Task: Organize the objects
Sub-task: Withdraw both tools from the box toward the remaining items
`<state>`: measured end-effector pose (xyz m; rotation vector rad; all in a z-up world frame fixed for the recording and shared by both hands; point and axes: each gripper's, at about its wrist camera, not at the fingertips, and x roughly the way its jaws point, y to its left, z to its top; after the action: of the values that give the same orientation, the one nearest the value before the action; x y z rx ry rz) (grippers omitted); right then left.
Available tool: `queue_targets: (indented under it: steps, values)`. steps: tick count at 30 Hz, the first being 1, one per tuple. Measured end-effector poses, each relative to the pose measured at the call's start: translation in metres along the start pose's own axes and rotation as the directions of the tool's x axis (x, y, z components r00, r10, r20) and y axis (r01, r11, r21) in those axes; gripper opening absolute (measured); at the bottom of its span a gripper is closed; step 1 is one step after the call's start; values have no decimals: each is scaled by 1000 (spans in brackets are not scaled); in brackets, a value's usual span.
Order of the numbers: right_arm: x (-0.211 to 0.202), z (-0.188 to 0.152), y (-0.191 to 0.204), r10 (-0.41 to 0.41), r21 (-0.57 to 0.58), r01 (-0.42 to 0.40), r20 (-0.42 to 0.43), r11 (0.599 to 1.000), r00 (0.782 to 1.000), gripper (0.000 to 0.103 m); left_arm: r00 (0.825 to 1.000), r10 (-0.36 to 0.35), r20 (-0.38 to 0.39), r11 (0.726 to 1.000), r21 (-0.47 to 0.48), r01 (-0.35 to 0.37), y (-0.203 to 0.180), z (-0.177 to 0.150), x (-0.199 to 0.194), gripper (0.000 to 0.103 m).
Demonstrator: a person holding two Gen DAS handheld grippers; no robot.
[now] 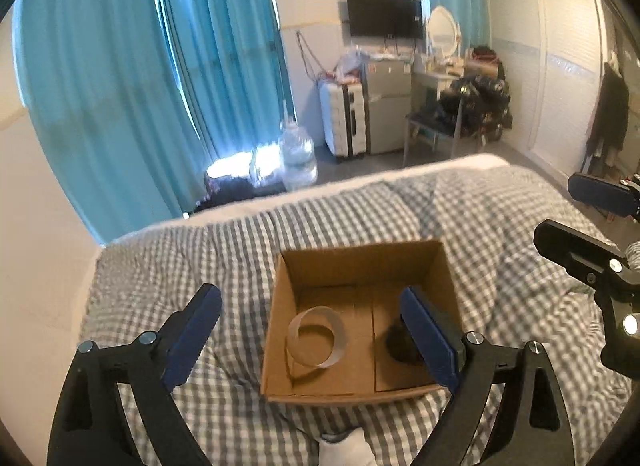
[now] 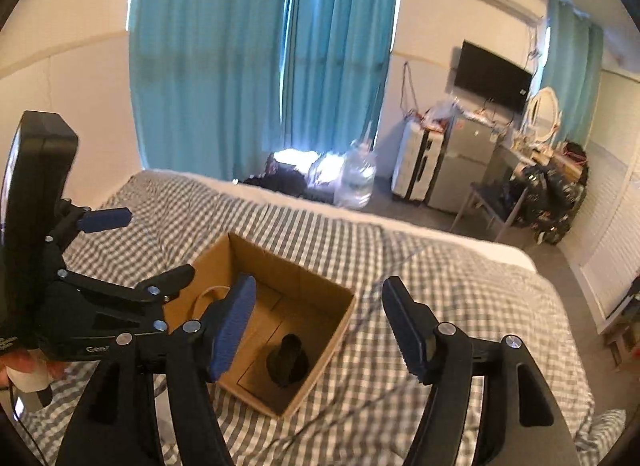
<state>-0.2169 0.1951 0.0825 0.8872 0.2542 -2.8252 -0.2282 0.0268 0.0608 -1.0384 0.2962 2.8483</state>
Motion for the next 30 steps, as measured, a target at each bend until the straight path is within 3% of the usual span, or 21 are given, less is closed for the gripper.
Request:
queue_targets:
  steps: [3, 8, 12, 15, 20, 27, 30]
  values:
    - [-37, 12, 2, -8, -3, 8, 37, 1000, 999, 68, 998, 25, 51, 1000, 0, -25, 2, 12, -40, 96]
    - [-100, 30, 8, -22, -9, 24, 112, 1000, 993, 77, 992, -7, 123, 999, -40, 12, 7, 21, -105, 100]
    - [-137, 30, 13, -8, -10, 10, 154, 1000, 988, 97, 989, -28, 147, 999, -21, 31, 6, 15, -132, 102]
    - [-156, 22, 15, -15, -3, 16, 157, 1000, 987, 101, 987, -39, 156, 999, -9, 41, 5, 0, -146, 103]
    - [-163, -8, 22, -58, 0, 59, 113, 998, 992, 102, 982, -39, 184, 998, -42, 48, 8, -34, -170, 103]
    - [-148, -69, 35, 41, -40, -39, 58, 998, 997, 102, 985, 33, 172, 996, -89, -18, 9, -100, -167, 103]
    - [-130, -100, 48, 43, -61, -43, 9, 997, 999, 102, 992, 63, 111, 988, -144, -46, 14, -130, -144, 103]
